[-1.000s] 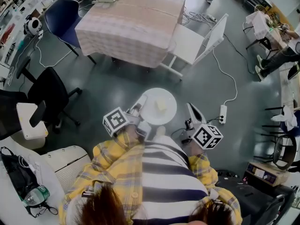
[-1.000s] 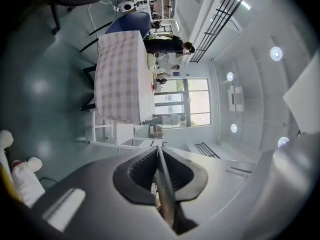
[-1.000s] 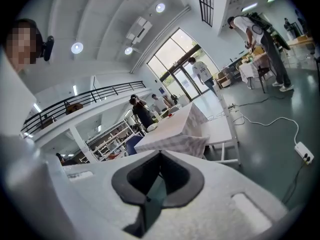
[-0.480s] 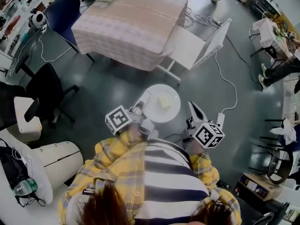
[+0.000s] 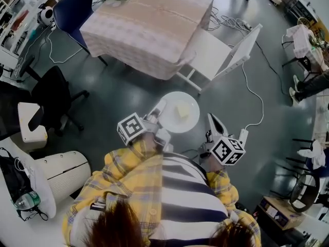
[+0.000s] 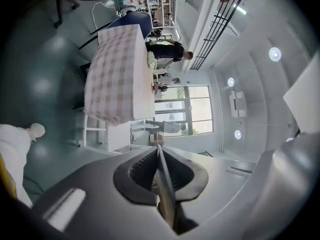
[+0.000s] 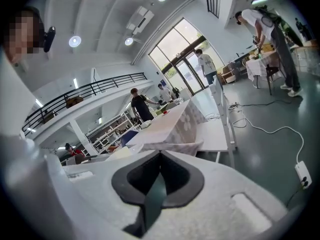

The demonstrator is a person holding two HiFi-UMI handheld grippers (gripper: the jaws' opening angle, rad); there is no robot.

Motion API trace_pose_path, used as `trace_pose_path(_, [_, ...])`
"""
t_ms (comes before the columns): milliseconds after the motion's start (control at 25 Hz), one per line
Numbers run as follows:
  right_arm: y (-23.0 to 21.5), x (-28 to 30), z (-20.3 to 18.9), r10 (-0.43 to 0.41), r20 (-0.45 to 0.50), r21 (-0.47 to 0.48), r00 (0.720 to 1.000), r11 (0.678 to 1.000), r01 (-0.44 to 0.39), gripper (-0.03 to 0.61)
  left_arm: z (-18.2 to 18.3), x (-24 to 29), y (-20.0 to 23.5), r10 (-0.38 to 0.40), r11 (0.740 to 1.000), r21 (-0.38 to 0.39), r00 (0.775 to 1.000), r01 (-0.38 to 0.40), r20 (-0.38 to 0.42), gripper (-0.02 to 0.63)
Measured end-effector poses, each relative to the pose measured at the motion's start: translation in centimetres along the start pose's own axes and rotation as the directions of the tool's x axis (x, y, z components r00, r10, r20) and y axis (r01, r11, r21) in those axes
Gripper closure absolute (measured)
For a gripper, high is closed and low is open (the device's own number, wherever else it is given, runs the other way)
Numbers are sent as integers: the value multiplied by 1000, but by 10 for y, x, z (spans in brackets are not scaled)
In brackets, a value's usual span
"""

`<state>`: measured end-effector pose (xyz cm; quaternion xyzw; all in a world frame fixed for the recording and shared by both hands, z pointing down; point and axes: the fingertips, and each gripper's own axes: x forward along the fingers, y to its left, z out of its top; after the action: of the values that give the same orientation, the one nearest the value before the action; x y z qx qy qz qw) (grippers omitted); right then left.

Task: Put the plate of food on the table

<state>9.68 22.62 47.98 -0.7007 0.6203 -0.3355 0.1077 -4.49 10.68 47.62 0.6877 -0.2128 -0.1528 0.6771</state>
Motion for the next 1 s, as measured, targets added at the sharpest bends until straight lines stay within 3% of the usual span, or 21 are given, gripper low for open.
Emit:
trace_pose_path(640, [-14, 116, 74, -5, -27, -37, 1000, 999, 4, 580, 75, 105, -5, -2, 1000, -29, 1000, 2, -2, 604])
trace_pose_path(1000, [-4, 192, 100, 25, -29, -43, 999, 999, -26, 580, 134, 143, -5, -2, 1000, 4, 1000, 2, 11, 604])
